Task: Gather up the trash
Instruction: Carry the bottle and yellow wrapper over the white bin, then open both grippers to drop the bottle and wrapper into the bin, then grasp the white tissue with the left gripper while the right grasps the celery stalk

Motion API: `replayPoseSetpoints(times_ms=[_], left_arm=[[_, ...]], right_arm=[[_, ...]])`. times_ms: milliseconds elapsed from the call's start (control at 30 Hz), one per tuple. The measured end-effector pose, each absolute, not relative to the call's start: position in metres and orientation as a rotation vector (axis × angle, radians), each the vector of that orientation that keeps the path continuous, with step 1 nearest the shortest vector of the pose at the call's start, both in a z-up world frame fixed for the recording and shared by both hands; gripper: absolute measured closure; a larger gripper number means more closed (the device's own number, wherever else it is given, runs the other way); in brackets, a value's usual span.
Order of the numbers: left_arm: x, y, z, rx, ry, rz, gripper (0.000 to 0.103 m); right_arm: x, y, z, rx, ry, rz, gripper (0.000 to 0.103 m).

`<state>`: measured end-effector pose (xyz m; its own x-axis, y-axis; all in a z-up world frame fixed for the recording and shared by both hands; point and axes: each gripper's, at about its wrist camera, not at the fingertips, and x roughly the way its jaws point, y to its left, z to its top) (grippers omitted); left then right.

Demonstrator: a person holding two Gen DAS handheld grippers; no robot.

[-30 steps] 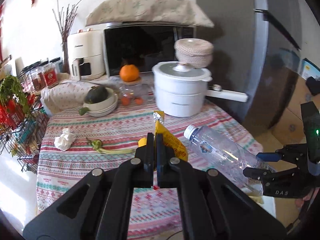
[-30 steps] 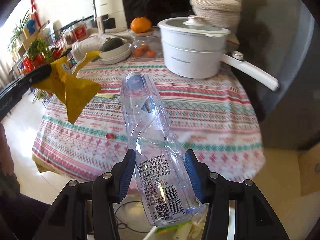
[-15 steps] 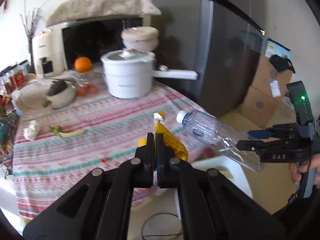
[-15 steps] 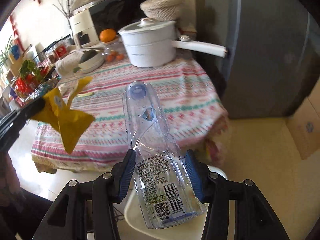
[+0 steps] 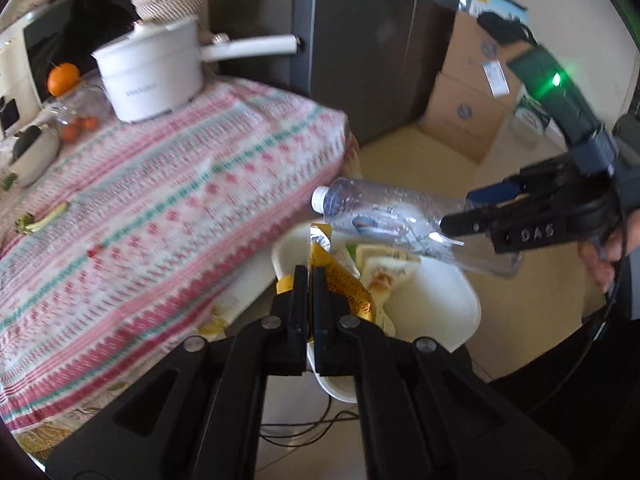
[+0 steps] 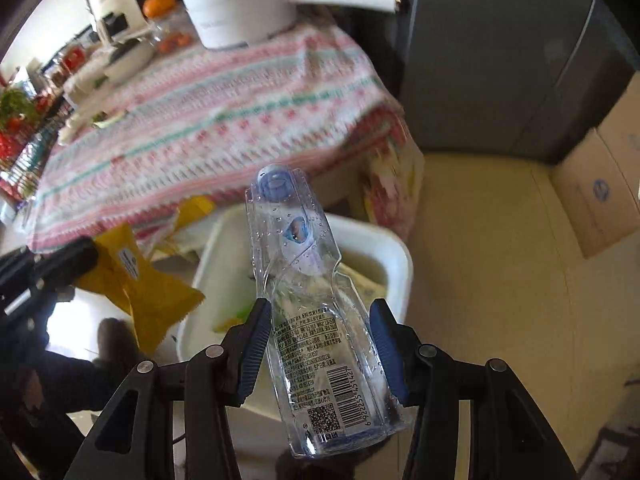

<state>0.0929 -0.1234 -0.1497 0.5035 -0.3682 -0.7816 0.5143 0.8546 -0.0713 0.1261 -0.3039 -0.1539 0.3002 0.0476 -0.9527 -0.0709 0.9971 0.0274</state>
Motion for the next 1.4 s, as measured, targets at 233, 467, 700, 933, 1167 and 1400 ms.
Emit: replayPoseSetpoints(times_ms=[233, 467, 700, 933, 1167, 1400], left_arm=[[0.089, -0.133, -0.16, 0.206, 0.927, -0.554, 0.097], [0.094, -0.123, -0.156, 0.206, 0.921, -0.51, 0.075], [0.101, -0.11, -0.138, 0.205, 0.889, -0.452, 0.056], [0.109, -0.087, -0.11, 0.208, 0.828, -0.353, 0.034], [0.121, -0.054, -0.081, 0.172, 0.761, -0.251, 0.02], [0.139, -0.02, -0.062, 0.147, 0.725, -0.147, 0.018]], right_arm=[[0.122, -0.305, -0.17, -0.011, 1.331, 0.08, 0.049], [0.134, -0.302, -0.177, 0.01, 1.363, 0.068, 0.04], [0.14, -0.302, -0.162, 0.047, 1.316, 0.075, 0.037], [0.143, -0.293, -0.13, 0.039, 1.214, 0.072, 0.033], [0.142, -0.275, -0.08, 0.038, 1.024, 0.071, 0.024], [0.145, -0.244, -0.039, 0.014, 0.815, 0.068, 0.015]])
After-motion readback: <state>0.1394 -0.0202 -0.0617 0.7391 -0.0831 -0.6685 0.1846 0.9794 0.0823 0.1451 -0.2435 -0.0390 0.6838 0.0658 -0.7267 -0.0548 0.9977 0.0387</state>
